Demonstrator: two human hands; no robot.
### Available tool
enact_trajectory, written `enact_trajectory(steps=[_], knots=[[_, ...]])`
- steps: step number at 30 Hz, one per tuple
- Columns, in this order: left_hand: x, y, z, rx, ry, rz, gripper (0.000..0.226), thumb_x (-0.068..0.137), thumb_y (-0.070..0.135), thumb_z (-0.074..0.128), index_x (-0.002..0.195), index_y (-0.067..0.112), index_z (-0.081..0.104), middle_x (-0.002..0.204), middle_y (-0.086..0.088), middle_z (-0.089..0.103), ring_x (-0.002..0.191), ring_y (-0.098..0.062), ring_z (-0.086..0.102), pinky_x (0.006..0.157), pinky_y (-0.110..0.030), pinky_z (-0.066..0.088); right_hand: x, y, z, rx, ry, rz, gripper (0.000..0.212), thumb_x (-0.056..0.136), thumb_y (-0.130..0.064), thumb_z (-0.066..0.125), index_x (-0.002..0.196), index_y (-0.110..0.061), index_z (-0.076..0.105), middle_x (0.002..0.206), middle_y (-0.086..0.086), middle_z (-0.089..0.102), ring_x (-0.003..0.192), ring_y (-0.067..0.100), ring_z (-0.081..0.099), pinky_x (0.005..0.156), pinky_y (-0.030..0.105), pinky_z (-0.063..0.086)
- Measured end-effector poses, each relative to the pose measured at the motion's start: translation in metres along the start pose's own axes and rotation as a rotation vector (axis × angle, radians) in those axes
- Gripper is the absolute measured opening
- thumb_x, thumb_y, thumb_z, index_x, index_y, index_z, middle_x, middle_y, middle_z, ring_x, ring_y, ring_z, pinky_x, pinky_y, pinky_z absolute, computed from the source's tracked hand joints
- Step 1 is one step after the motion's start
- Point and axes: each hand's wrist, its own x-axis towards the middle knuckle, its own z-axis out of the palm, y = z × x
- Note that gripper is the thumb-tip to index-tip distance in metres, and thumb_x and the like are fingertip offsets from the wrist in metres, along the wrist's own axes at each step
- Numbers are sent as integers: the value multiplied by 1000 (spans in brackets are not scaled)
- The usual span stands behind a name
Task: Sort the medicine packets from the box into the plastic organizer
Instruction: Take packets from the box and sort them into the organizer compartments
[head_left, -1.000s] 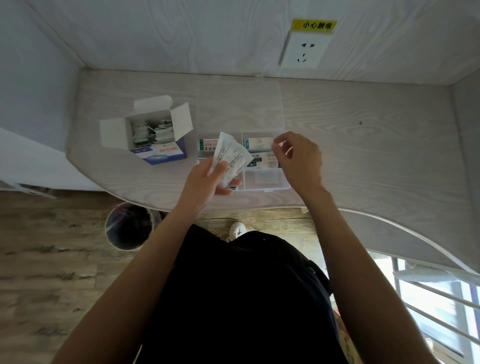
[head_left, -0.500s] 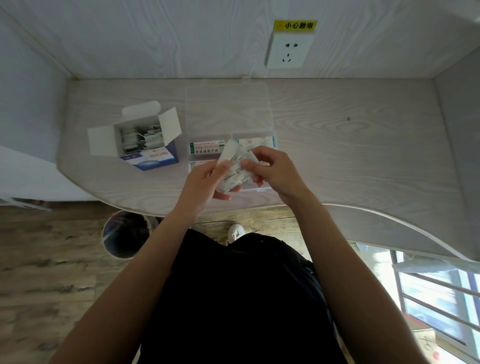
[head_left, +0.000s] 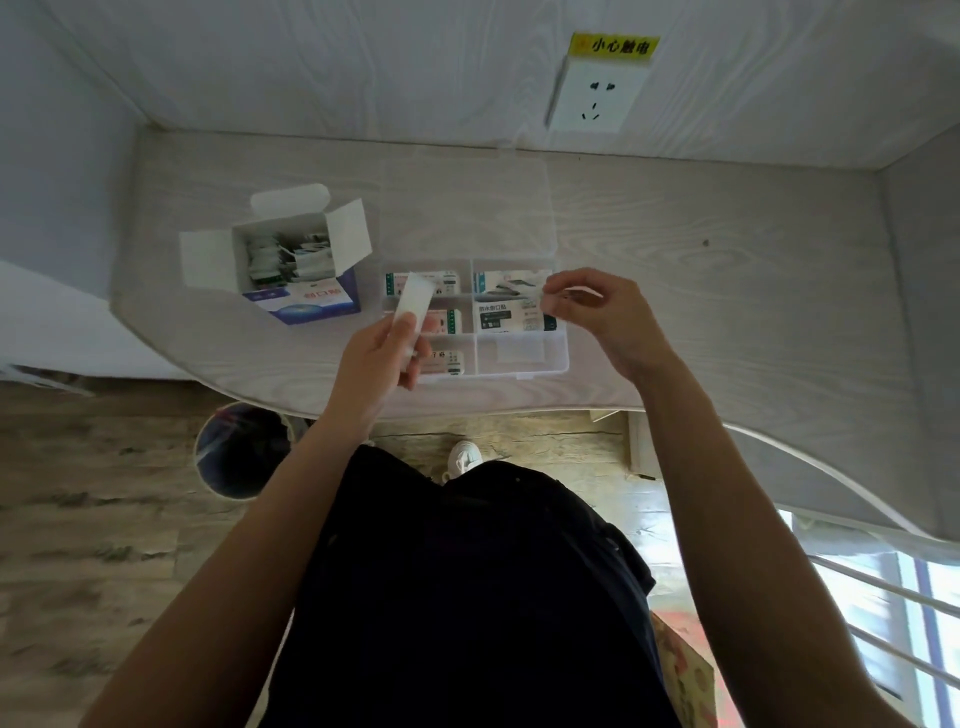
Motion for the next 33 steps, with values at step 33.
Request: enact_trajectory(steps=[33], knots=[[-6,-11,0,462,97,436,38,79,27,73,116,19,63,114,-4,65,97,-6,55,72,-31,55,21,27,33,-1202,109,-497,9,84,-15,66,89,-9,70,88,9,67,69,29,62,57,27,38]])
